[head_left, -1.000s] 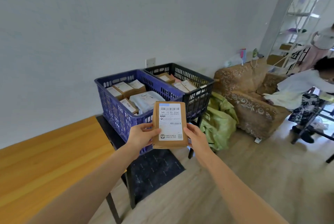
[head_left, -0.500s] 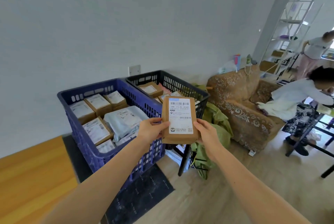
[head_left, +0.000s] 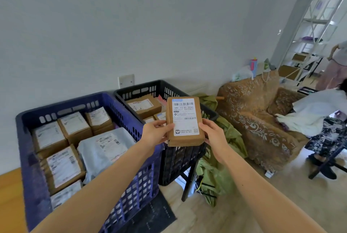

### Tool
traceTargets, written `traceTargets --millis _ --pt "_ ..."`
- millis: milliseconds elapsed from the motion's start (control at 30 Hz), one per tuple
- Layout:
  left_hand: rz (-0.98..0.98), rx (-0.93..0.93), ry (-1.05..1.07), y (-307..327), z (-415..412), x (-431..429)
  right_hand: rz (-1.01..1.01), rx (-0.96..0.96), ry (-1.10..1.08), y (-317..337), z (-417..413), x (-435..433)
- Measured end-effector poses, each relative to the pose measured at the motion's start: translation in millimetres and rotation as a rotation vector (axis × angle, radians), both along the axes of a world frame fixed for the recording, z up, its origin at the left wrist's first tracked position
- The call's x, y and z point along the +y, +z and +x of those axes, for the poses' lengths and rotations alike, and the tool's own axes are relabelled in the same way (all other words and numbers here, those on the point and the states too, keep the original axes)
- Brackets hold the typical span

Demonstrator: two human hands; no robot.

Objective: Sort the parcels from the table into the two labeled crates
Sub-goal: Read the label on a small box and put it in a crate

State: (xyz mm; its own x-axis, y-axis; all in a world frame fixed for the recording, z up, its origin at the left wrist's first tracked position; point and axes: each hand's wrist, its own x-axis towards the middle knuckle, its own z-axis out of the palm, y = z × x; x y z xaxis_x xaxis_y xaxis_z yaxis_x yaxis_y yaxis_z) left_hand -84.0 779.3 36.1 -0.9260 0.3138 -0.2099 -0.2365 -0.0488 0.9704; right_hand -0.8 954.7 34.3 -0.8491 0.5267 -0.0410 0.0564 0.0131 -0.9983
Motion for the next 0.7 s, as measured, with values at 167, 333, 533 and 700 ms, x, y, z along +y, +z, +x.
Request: traceTargets --millis 167,333,533,700 --pt "-0.004 0.016 0.061 -2.3 -40.3 46.0 0.046 -0.011 0.093 0.6 -57.1 53.0" --pt "-0.048 0.018 0.152 -5.7 -81.3 92.3 0.087 -0.024 0.202 0.2 -116.3 109.4" --pt "-0.11 0.028 0.258 -3.8 -125.3 136.5 0.126 -0.036 0.344 -0.6 -178.0 160.6" --pt "-0.14 0.021 0.353 -8.2 -164.5 156.3 0.132 -0.025 0.472 -3.4 -231.7 182.3"
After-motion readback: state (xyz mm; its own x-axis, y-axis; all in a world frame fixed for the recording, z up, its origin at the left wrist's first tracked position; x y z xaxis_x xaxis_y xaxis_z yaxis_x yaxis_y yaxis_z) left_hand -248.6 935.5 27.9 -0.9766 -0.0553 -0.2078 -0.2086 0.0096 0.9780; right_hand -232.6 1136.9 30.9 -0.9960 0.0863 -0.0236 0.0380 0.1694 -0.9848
